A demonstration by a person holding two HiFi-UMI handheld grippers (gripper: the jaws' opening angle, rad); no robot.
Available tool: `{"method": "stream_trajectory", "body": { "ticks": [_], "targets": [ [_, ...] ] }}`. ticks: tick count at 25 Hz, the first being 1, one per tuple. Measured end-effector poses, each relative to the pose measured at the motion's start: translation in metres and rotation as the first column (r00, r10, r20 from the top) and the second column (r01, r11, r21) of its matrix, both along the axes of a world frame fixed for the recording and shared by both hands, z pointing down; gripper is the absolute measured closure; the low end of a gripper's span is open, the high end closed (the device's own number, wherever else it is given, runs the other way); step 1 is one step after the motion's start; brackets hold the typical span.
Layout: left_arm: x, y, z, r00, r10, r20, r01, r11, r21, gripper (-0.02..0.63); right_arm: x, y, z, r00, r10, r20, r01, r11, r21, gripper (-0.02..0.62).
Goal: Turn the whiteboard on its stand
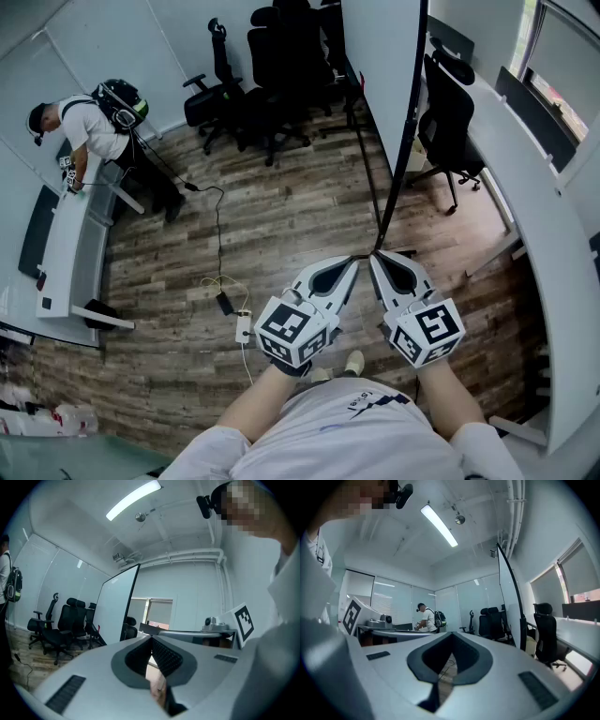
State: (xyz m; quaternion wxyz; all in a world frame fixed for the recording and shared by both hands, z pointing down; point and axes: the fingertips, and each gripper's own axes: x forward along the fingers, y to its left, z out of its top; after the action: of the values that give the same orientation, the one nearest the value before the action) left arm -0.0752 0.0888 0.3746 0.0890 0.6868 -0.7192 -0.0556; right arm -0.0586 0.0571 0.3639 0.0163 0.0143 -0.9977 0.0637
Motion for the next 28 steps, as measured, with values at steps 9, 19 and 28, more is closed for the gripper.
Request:
{"method": "stream_trajectory", "body": {
  "ticks": [9,19,28],
  "targets": [
    [0.006,-0.015,0.000,1.000,0.002,0.006,-0.002,1.000,-0.010,0.595,0.004,-0.017,-0.001,1.000,0.004,0.006,-0.004,1.000,-0.001,0.583],
    [0.003,-0.045,0.019,1.000,-0.005,0.018,0.006,0.999,-0.051,0.595,0.014,-0.054,0.009,0.998,0.051,0.037,-0.050,0.998,-0.044,0.581],
    [-0.010,-0.096,0.028,0.999,0.015,0.029,-0.014,0.999,-0.046,0.595,0.034,-0.100,0.012,0.988,0.135,0.071,-0.125,0.983,-0.133,0.581]
  ]
}}
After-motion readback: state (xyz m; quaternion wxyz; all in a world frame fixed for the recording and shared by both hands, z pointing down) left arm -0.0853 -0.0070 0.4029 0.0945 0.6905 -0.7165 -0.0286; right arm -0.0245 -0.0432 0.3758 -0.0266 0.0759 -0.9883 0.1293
